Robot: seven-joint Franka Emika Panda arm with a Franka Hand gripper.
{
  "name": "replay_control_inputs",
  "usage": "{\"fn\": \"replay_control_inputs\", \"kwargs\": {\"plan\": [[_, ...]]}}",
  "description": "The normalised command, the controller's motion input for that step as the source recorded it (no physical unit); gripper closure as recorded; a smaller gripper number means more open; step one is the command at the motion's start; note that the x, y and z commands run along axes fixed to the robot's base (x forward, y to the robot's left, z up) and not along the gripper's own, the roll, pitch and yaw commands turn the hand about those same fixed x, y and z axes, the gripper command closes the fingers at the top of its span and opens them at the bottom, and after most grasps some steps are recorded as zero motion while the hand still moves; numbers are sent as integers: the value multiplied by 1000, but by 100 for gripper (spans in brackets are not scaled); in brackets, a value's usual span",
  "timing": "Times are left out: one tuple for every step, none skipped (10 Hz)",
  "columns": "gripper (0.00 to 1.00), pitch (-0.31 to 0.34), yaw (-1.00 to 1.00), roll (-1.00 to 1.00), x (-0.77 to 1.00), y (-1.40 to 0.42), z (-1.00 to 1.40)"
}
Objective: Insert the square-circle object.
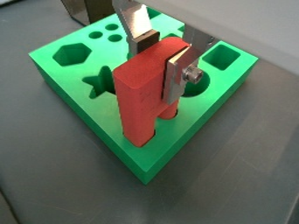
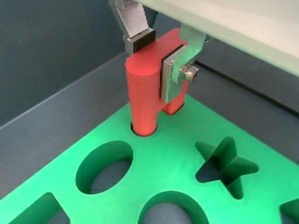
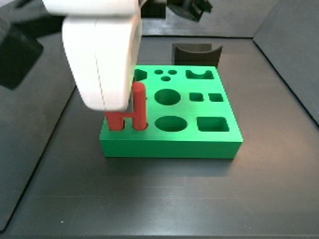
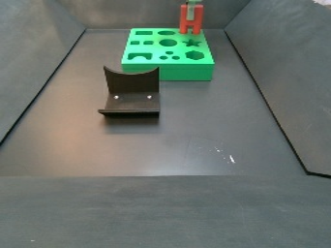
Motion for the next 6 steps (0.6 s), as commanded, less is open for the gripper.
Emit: {"fn": "replay_control_inputs", "kwargs": {"plan": [[100, -163, 0, 27, 0, -14, -500], [100, -77, 0, 70, 0, 0, -406], [100, -76, 0, 153, 0, -43, -403], [100, -210, 0, 0, -51, 0, -503], [100, -67, 0, -76, 0, 0, -117], [100, -6, 0, 0, 0, 0, 0]]}}
